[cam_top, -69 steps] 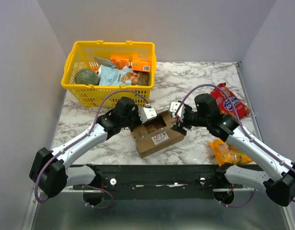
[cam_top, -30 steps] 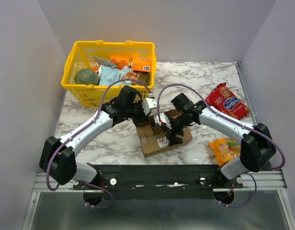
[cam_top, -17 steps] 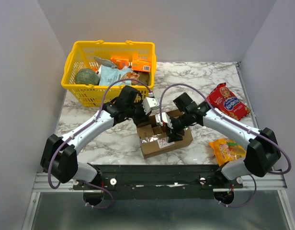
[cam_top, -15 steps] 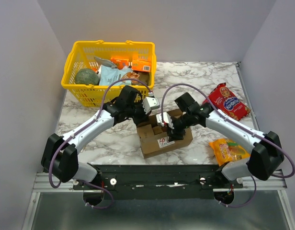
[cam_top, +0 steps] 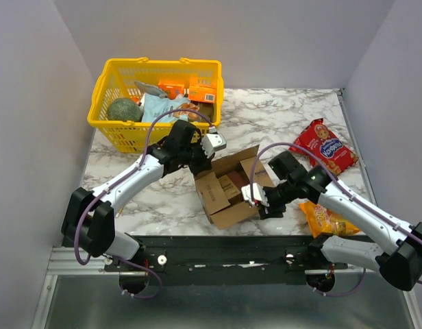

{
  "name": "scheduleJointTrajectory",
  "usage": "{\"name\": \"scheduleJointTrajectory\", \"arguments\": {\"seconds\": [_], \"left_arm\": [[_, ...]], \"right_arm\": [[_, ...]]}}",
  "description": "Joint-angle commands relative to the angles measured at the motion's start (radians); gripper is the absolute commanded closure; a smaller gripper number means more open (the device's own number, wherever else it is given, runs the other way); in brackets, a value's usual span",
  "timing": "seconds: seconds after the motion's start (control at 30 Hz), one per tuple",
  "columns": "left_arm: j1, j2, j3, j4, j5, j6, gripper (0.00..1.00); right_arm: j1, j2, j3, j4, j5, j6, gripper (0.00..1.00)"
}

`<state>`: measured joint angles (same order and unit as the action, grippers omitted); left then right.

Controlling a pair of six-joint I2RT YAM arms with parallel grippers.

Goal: Unpack the express box

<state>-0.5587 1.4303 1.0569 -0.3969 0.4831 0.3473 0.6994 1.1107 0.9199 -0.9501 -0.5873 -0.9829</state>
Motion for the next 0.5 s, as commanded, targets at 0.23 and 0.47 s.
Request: {"name": "scheduleJointTrajectory", "arguments": {"seconds": [0.23,0.47], "left_arm": [[0.011,0.035,0.045,0.001,0.072,-0.008,1.00],[0.010,0.025,0.038,-0.014,0.144,-0.007,1.00]], "right_arm": [[0.005,-0.101,-0.138,0.056,0.150,0.036,0.40],[0.003,-0.083,0.144,0.014,0.261,0.018,0.40]]}}
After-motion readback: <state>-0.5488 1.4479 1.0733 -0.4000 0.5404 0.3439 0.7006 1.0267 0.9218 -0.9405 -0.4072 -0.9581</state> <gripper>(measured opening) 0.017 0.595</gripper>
